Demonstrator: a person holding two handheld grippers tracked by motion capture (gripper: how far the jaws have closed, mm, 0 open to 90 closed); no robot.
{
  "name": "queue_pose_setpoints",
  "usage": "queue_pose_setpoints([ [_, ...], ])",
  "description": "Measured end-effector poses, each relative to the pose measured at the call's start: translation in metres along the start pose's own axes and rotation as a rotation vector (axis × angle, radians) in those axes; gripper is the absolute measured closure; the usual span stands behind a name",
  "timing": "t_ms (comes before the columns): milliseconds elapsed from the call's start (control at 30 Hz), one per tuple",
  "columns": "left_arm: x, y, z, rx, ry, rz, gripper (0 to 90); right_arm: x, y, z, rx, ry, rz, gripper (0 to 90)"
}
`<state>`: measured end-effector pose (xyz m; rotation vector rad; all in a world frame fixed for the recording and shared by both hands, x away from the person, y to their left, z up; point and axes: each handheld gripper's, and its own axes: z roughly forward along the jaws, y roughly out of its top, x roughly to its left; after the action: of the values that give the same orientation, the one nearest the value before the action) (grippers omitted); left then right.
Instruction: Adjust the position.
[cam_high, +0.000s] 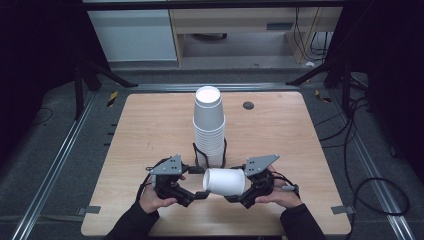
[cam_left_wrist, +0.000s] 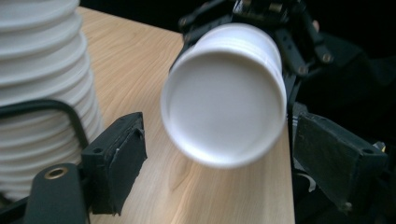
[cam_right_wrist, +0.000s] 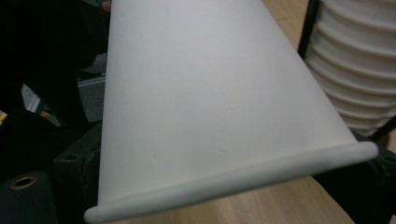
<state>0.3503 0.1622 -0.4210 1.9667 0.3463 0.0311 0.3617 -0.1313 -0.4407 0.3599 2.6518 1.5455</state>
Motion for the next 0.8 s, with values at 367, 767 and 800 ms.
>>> queue_pose_setpoints([
  [367,0.009,-0.014,0.010,0.142,0.065,-0.007,15.6,-0.010,0.023,-0.007,0.153,-0.086,-0.079,8.4],
  [767,0.013,-0.017,0.016,0.186,0.063,-0.001,16.3,-0.013,0.038,0.009,0.290,-0.079,-0.155,8.4],
  [800,0.013,-0.017,0.016,0.187,0.064,-0.001,16.3,-0.012,0.038,0.011,0.300,-0.078,-0.160,8.4],
])
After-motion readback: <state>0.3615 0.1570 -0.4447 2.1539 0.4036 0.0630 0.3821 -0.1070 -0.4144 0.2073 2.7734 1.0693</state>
